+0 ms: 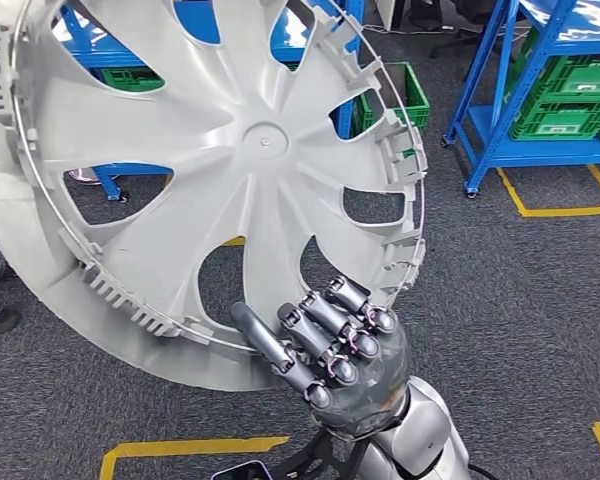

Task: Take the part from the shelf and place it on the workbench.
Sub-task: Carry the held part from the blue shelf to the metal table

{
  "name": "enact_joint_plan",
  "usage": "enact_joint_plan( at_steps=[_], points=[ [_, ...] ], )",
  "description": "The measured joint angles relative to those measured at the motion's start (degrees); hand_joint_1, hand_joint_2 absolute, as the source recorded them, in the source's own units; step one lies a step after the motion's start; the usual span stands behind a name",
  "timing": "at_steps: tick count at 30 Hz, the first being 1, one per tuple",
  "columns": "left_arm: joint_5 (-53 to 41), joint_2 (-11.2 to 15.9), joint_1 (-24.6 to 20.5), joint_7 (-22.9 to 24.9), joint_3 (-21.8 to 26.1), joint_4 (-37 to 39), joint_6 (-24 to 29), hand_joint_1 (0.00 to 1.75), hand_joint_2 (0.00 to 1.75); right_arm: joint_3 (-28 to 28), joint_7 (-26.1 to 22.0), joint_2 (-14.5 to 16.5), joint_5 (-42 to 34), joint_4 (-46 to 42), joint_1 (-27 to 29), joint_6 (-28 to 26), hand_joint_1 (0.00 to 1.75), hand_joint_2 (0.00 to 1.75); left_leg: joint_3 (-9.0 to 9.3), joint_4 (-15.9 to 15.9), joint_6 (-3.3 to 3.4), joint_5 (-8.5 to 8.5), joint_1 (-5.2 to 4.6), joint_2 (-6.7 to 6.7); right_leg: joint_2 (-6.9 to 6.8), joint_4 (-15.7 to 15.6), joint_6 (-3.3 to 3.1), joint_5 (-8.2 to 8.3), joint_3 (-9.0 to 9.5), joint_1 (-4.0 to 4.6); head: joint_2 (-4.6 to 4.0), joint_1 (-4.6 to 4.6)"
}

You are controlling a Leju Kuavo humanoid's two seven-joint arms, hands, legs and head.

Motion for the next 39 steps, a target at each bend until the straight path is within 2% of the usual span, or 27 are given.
enact_joint_plan(
  at_steps=[11,23,25,27,29,32,33,34,35,37,38,39],
  points=[
    [-0.2,0.0,0.0,0.1,0.0,0.0,0.0,0.00,0.00,-0.1,-1.2,0.0,0.0,0.0,0.0,0.0,1.75,1.75,-0.15,0.1,0.00,0.04,-0.11,0.00,0.00,0.0,0.16,0.13,-0.08,-0.11,0.00,-0.01],
    [-0.6,0.0,0.0,0.1,0.0,0.0,0.0,0.00,0.00,-0.1,-0.4,0.0,0.0,0.3,0.0,0.0,1.75,1.75,-0.18,0.1,0.00,0.04,-0.12,0.00,0.00,0.0,0.17,0.14,-0.10,-0.12,0.00,-0.01],
    [-0.6,0.1,0.0,0.1,0.0,0.0,0.0,0.00,0.00,-0.1,0.3,0.0,0.0,0.3,0.0,0.0,1.75,1.75,-0.28,0.3,0.45,-0.06,-0.25,-0.01,-0.06,-0.3,0.56,0.38,0.21,-0.33,0.00,-0.03],
    [-0.7,0.1,0.0,0.1,0.0,0.0,0.0,0.00,0.00,0.0,1.1,0.0,0.0,0.3,-0.1,0.0,1.75,1.75,0.07,-0.6,1.21,0.33,-0.22,0.10,0.02,-0.6,1.12,0.57,0.44,-0.42,0.00,-0.09],
    [-0.8,0.1,-0.1,0.2,0.0,0.0,0.0,0.00,0.00,0.0,1.7,0.0,0.0,0.3,-0.2,0.0,1.75,1.75,0.81,-2.4,1.68,1.15,0.15,0.45,0.41,1.5,1.33,-1.04,-0.74,-0.28,0.00,-0.03],
    [-0.9,0.0,-0.2,0.2,0.0,0.0,0.0,0.00,0.00,0.1,1.9,-0.2,0.0,0.3,-0.2,0.0,1.75,1.75,0.81,-3.1,1.75,1.56,0.44,1.17,0.81,11.9,1.90,-6.26,-5.98,-0.67,0.00,0.04],
    [-0.9,-0.1,-0.2,0.2,0.0,0.0,0.0,0.00,0.00,0.1,2.0,-0.2,0.0,0.4,-0.1,0.0,1.75,1.75,0.67,-3.0,1.62,1.57,0.50,1.47,0.81,14.4,2.19,-6.95,-7.32,-0.89,0.00,0.02],
    [-0.9,-0.1,-0.2,0.2,0.0,0.0,0.0,0.00,0.00,0.1,2.0,-0.3,0.1,0.4,-0.1,0.0,1.75,1.75,0.51,-2.8,1.40,1.56,0.61,1.81,0.74,14.8,2.50,-6.47,-7.63,-1.12,0.00,0.02],
    [-0.9,-0.1,-0.2,0.2,0.0,0.0,0.0,0.00,0.00,0.1,2.0,-0.3,0.0,0.4,-0.1,0.0,1.75,1.75,0.30,-2.5,1.09,1.51,0.81,2.19,0.56,12.9,2.82,-4.91,-6.78,-1.37,0.00,0.03],
    [-0.9,-0.2,-0.2,0.2,0.0,0.0,0.0,0.00,0.00,0.1,2.0,-0.4,0.0,0.4,-0.1,0.0,1.75,1.75,-0.29,-1.2,0.14,1.08,1.18,2.94,-1.13,5.6,3.42,-1.23,-3.27,-1.74,0.01,0.05],
    [-0.9,-0.2,-0.1,0.2,0.0,0.0,0.0,0.00,0.00,0.1,2.0,-0.4,0.0,0.4,-0.2,0.0,1.75,1.75,-0.57,-0.3,-0.42,0.70,1.28,3.31,-1.97,2.9,3.31,-0.21,-2.10,-1.78,0.01,0.05],
    [-1.0,-0.1,-0.1,0.2,0.0,0.0,0.0,0.00,0.00,0.1,2.0,-0.4,0.0,0.4,-0.2,0.0,1.75,1.75,-0.70,0.4,-0.97,0.38,1.31,3.65,-2.53,1.7,2.95,0.13,-1.62,-1.73,0.01,0.03]
  ],
)
